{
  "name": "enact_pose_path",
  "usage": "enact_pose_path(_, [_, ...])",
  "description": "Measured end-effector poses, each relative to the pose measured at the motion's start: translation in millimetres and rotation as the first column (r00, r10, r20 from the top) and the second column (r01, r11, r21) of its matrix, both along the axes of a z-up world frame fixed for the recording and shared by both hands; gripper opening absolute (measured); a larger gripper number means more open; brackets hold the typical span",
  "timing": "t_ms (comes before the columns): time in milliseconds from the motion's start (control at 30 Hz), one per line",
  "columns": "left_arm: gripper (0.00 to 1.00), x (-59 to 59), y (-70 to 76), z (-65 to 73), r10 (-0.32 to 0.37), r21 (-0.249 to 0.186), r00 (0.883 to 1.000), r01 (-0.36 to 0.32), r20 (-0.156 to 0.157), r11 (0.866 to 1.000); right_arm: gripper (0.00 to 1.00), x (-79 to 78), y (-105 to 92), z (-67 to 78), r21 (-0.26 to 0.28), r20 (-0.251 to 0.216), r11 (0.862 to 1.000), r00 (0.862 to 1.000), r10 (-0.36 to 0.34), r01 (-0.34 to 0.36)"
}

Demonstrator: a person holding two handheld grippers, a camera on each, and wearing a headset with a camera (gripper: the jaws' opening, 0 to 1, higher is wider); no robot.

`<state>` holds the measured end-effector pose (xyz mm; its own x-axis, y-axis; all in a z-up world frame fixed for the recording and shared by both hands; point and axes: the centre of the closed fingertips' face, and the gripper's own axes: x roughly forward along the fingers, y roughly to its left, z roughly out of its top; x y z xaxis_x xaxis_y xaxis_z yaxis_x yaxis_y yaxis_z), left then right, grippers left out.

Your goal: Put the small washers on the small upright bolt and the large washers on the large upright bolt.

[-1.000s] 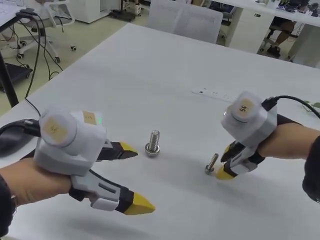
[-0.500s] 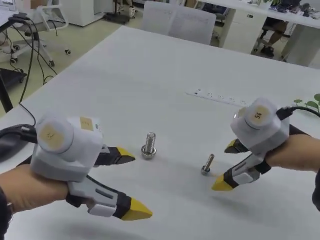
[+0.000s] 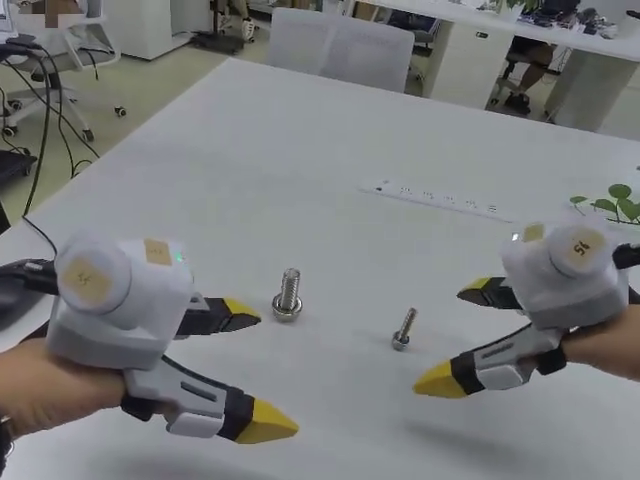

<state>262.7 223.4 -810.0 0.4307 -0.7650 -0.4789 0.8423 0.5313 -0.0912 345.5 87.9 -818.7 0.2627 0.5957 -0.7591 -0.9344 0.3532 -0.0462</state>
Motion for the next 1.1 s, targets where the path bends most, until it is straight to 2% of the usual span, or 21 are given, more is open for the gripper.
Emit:
enact_pose_path(300, [0.74, 1.6, -0.1, 5.3, -0.001, -0.008, 1.0, 0.001, 0.011, 1.0, 0.91, -26.1, -1.9, 12.7, 0.08, 0.032, 0.996, 0.999, -0.031, 0.028])
enact_pose_path(567, [0.74, 2.2, 5.0, 12.0, 0.009, -0.007, 1.0, -0.009, 0.024, 1.0, 0.9, -54.6, -6.3, 12.6, 0.146, 0.03, 0.988, 0.998, -0.059, 0.054])
enact_pose_path(833, [0.74, -6.8, 9.0, 17.5, 0.009, 0.001, 1.0, -0.009, 0.027, 1.0, 0.9, -76.9, -6.7, 14.5, 0.199, 0.024, 0.976, 0.996, -0.088, 0.082])
enact_pose_path(1100, [0.74, -15.8, 14.9, 20.4, 0.02, 0.002, 1.0, -0.02, 0.024, 1.0, 0.89, -89.8, -10.3, 17.1, 0.216, 0.032, 0.972, 0.995, -0.098, 0.089])
